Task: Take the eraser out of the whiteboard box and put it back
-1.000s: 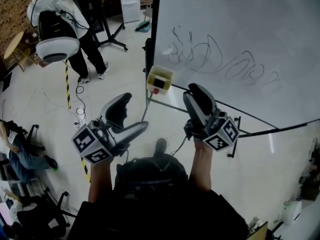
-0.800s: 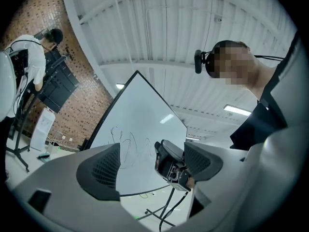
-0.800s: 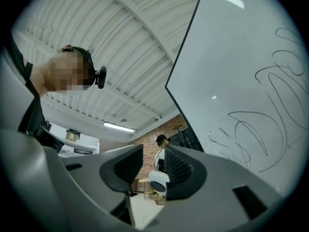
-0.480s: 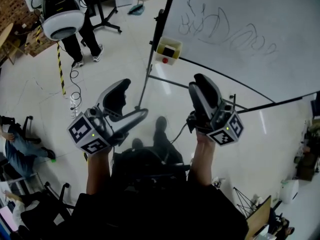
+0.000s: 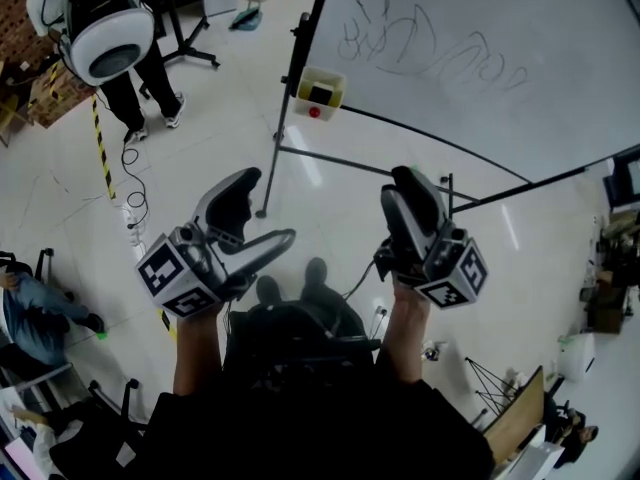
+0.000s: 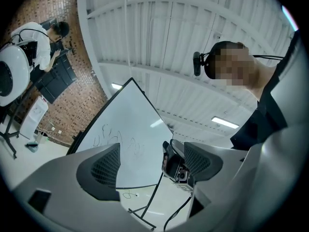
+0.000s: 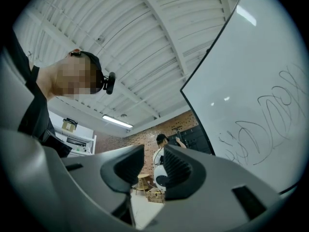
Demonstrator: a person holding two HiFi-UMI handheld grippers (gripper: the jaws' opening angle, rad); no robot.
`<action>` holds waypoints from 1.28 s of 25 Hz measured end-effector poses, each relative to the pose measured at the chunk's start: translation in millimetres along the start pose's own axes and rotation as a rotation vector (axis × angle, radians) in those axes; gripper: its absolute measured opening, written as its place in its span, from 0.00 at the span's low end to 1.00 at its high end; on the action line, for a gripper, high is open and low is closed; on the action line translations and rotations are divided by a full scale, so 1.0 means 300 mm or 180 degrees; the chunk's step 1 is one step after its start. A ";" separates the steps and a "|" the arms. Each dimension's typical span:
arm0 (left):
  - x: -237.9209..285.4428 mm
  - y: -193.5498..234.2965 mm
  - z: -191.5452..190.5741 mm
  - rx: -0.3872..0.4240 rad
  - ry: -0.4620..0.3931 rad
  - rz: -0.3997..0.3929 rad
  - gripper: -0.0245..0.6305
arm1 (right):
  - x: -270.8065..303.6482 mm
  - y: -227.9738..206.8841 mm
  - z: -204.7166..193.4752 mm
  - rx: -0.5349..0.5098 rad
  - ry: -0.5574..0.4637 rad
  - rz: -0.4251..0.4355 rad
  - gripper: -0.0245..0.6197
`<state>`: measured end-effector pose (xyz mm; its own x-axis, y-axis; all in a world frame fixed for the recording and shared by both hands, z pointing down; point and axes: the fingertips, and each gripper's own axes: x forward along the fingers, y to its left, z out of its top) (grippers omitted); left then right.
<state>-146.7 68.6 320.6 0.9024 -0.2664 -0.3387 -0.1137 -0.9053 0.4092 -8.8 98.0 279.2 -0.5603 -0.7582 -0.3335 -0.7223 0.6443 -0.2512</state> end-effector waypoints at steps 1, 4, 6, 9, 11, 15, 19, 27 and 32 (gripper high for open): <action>-0.003 -0.004 -0.001 0.0001 -0.0009 0.0001 0.67 | -0.005 0.009 0.004 -0.0010 -0.0004 0.0014 0.26; -0.004 -0.019 -0.001 0.0015 -0.0041 -0.0001 0.67 | -0.018 0.037 0.024 -0.0045 -0.0028 0.0071 0.26; 0.002 -0.031 -0.003 0.0021 -0.0051 -0.0004 0.67 | -0.032 0.053 0.037 -0.0068 -0.0035 0.0100 0.26; 0.031 -0.054 -0.020 0.0012 -0.0043 -0.0018 0.67 | -0.073 0.066 0.055 -0.0095 -0.0016 0.0100 0.25; 0.064 -0.077 -0.042 0.0005 -0.0014 -0.0038 0.67 | -0.118 0.064 0.071 -0.0099 -0.0013 0.0071 0.25; 0.145 -0.155 -0.095 0.0031 0.0061 -0.0100 0.67 | -0.223 0.041 0.120 -0.0154 -0.0074 0.0022 0.23; 0.198 -0.237 -0.139 0.0098 0.0116 -0.0070 0.67 | -0.322 0.029 0.158 -0.0068 -0.0129 0.0066 0.21; 0.268 -0.398 -0.220 0.0222 0.0187 0.0075 0.67 | -0.471 0.040 0.230 -0.0097 -0.0247 0.0285 0.19; 0.294 -0.483 -0.277 0.0267 0.0292 0.0180 0.67 | -0.556 0.044 0.253 -0.0038 -0.0309 0.0412 0.18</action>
<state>-16.2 203.9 301.9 0.9273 -0.2901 -0.2367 -0.1965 -0.9152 0.3518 106.0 240.4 262.5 -0.6076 -0.6553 -0.4488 -0.6517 0.7343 -0.1899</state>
